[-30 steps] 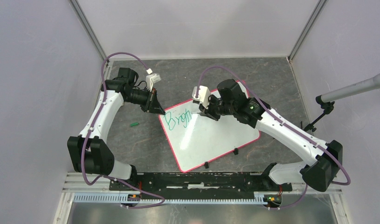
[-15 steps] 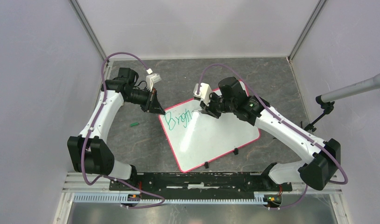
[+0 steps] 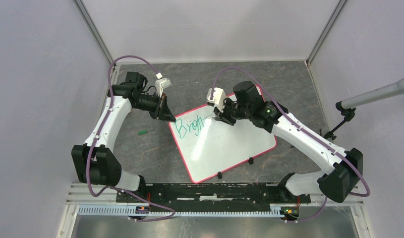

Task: Write a sentence on the whiteboard

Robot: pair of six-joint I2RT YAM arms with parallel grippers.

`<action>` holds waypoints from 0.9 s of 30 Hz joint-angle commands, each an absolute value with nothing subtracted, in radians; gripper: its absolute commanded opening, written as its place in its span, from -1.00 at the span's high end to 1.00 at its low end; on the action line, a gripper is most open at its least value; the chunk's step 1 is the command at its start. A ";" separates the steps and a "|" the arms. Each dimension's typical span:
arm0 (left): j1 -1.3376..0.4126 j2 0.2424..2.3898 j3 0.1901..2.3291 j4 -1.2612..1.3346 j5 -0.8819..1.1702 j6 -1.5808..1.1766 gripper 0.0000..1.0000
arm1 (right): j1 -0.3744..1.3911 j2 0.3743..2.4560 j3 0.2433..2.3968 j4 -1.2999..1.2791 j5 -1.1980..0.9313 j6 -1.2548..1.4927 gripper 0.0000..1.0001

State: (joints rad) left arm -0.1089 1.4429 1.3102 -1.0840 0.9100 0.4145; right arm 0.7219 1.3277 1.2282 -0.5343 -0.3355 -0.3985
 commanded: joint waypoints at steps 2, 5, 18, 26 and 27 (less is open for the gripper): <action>-0.155 1.448 1.294 -1.082 0.887 0.485 0.95 | 0.716 1.308 1.293 -0.512 -0.366 -0.399 1.00; -0.155 1.447 1.292 -1.081 0.887 0.486 0.95 | 0.717 1.320 1.296 -0.499 -0.361 -0.396 1.00; -0.155 1.443 1.289 -1.082 0.885 0.486 0.95 | 0.716 1.351 1.271 -0.478 -0.346 -0.393 1.00; -0.155 1.443 1.287 -1.082 0.884 0.488 0.95 | 0.716 1.319 1.221 -0.501 -0.338 -0.394 1.00; -0.155 1.443 1.287 -1.081 0.884 0.489 0.95 | 0.716 1.313 1.212 -0.505 -0.338 -0.394 1.00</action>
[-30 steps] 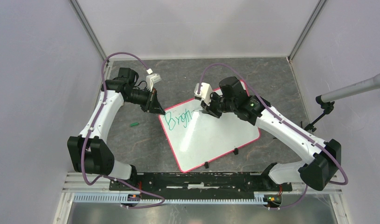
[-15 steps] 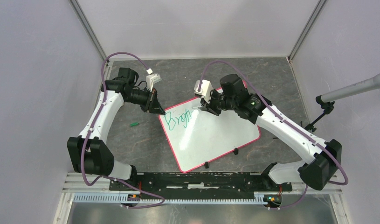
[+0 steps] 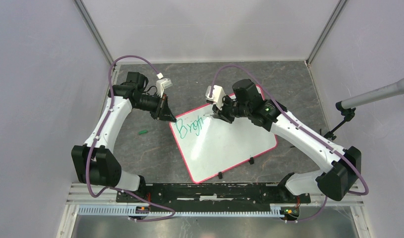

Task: Write a sentence on the whiteboard

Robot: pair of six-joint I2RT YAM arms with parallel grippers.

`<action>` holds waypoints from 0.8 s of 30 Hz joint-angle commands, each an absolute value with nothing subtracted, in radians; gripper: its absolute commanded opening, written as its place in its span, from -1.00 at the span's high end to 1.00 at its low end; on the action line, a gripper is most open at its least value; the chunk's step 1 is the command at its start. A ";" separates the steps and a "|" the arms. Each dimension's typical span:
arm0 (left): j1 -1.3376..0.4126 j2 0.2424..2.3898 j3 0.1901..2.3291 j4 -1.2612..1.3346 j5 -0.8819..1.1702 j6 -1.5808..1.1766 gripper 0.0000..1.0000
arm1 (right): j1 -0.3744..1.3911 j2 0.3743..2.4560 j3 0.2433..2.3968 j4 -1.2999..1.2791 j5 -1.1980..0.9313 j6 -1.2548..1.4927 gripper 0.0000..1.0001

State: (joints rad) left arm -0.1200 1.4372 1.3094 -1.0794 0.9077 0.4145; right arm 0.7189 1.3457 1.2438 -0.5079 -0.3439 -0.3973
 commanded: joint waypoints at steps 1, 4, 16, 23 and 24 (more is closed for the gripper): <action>-0.155 1.442 1.286 -1.082 0.884 0.489 0.95 | 0.716 1.308 1.203 -0.507 -0.340 -0.395 1.00; -0.155 1.442 1.287 -1.081 0.884 0.490 0.95 | 0.716 1.290 1.169 -0.512 -0.339 -0.393 1.00; -0.156 1.444 1.289 -1.082 0.879 0.489 0.95 | 0.717 1.249 1.133 -0.540 -0.308 -0.414 1.00; -0.155 1.444 1.300 -1.082 0.864 0.487 0.95 | 0.715 1.260 1.209 -0.551 -0.281 -0.419 1.00; -0.155 1.444 1.301 -1.082 0.860 0.487 0.95 | 0.716 1.261 1.220 -0.554 -0.285 -0.418 1.00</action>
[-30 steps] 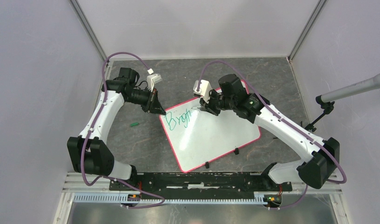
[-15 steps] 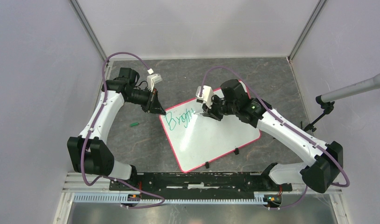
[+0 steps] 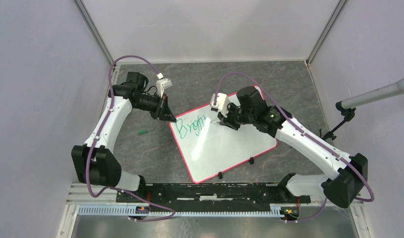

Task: Write a sentence on the whiteboard

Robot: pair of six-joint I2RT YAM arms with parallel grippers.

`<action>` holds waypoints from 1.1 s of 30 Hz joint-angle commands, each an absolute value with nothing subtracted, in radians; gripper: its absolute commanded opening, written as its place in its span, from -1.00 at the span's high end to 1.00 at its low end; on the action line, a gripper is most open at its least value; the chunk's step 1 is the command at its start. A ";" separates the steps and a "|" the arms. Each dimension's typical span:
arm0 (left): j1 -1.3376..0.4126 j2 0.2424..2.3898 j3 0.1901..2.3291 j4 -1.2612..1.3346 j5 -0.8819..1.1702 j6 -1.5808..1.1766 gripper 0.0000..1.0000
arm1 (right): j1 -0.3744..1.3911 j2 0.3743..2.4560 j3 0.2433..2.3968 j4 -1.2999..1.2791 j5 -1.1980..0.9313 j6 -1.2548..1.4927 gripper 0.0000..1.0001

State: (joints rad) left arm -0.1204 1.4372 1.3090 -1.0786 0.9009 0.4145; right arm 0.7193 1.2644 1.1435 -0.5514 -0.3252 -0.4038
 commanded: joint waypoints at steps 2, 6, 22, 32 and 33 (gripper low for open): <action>-0.155 1.448 1.305 -1.081 0.854 0.489 0.95 | 0.716 1.263 1.240 -0.561 -0.295 -0.418 1.00; -0.158 1.456 1.317 -1.082 0.837 0.503 0.95 | 0.716 1.252 1.261 -0.570 -0.327 -0.423 1.00; -0.166 1.613 1.521 -1.206 0.778 0.651 0.95 | 0.716 1.235 1.277 -0.602 -0.388 -0.436 1.00; -0.167 1.615 1.540 -1.229 0.816 0.634 0.17 | 0.716 1.218 1.280 -0.621 -0.405 -0.428 1.00; -0.166 1.593 1.514 -1.205 0.819 0.617 0.07 | 0.716 1.209 1.264 -0.609 -0.401 -0.427 1.00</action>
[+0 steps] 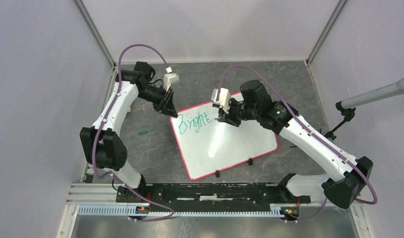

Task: Write a sentence on the whiteboard

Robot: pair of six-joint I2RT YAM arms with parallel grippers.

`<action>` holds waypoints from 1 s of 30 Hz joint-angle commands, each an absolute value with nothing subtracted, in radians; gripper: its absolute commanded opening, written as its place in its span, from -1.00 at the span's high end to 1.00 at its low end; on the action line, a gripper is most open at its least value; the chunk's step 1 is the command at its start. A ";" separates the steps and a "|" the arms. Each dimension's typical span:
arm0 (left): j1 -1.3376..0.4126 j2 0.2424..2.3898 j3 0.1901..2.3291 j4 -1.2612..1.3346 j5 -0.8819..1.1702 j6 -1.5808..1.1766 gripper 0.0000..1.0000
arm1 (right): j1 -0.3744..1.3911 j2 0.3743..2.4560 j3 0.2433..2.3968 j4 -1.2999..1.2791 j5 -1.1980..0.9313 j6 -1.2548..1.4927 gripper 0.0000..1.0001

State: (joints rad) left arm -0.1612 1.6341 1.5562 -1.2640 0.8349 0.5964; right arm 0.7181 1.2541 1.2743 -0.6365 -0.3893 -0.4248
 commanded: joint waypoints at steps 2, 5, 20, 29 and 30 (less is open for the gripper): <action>-0.163 1.556 1.473 -1.161 0.824 0.578 -0.08 | 0.714 1.189 1.232 -0.585 -0.405 -0.418 1.00; -0.160 1.511 1.428 -1.125 0.852 0.533 -0.16 | 0.715 1.167 1.181 -0.537 -0.405 -0.398 1.00; -0.133 1.492 1.356 -1.035 0.960 0.438 -0.21 | 0.715 1.158 1.119 -0.429 -0.261 -0.375 1.00; -0.133 1.492 1.344 -1.034 0.962 0.446 0.03 | 0.714 1.196 1.133 -0.435 -0.255 -0.378 1.00; -0.133 1.492 1.344 -1.034 0.962 0.446 0.07 | 0.714 1.201 1.135 -0.438 -0.257 -0.380 1.00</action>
